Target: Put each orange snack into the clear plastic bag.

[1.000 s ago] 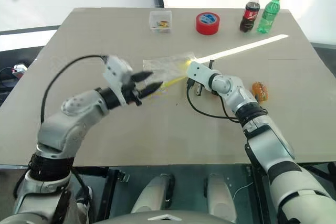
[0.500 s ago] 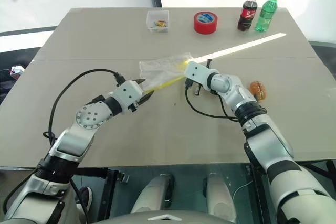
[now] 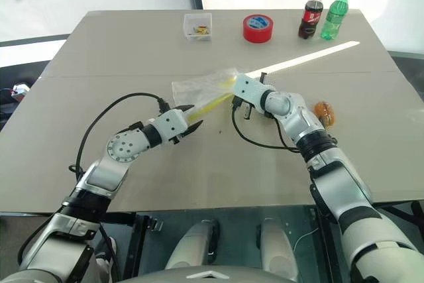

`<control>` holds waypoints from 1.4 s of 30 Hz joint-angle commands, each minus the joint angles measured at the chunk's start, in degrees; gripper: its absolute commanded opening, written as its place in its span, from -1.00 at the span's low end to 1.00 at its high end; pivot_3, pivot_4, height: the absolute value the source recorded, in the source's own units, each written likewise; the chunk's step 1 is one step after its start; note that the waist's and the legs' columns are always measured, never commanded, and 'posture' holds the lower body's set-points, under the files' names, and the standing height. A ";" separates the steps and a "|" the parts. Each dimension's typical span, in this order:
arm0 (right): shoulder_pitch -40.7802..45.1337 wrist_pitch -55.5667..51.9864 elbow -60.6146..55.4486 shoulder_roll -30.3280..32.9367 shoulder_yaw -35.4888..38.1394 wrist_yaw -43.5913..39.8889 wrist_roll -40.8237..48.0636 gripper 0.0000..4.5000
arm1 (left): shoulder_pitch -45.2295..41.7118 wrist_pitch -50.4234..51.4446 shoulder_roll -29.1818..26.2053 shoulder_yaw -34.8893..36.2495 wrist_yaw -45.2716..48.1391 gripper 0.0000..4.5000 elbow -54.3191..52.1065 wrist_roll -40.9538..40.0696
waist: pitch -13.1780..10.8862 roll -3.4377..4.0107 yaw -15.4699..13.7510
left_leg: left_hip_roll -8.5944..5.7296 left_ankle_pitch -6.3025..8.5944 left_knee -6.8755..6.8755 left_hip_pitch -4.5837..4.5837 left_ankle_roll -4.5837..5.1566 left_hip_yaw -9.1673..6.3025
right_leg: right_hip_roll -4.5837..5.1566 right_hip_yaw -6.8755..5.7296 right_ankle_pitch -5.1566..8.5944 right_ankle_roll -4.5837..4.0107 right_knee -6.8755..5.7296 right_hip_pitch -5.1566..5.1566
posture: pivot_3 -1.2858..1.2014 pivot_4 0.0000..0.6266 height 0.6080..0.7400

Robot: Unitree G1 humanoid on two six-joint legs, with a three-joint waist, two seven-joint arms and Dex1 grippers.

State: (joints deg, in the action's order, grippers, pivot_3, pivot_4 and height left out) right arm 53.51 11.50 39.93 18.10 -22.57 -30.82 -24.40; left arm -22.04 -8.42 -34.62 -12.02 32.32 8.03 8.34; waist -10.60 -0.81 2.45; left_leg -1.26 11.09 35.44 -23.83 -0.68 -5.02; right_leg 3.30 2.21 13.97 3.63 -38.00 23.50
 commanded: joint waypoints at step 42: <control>-19.02 -36.50 -35.93 -8.88 16.67 -0.35 26.42 -0.95 | -0.42 7.05 8.61 5.35 -0.41 -1.00 -4.17 -5.30 | 0.01 0.00 -0.05 | 0.17 0.00 0.84 0.03 0.01 0.01 | -0.22 0.08 -0.01 -0.01 -0.78 -0.02 | 0.03 -0.52 1.00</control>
State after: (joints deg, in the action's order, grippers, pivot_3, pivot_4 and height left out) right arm 33.62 -23.77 6.48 10.10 -6.77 -32.61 0.46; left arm -22.24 -1.75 -26.32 -7.62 32.11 6.87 4.19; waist -10.58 -0.82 2.40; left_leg -1.09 11.09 36.30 -23.80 -0.67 -5.01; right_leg 3.08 2.29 13.96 3.62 -38.79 23.48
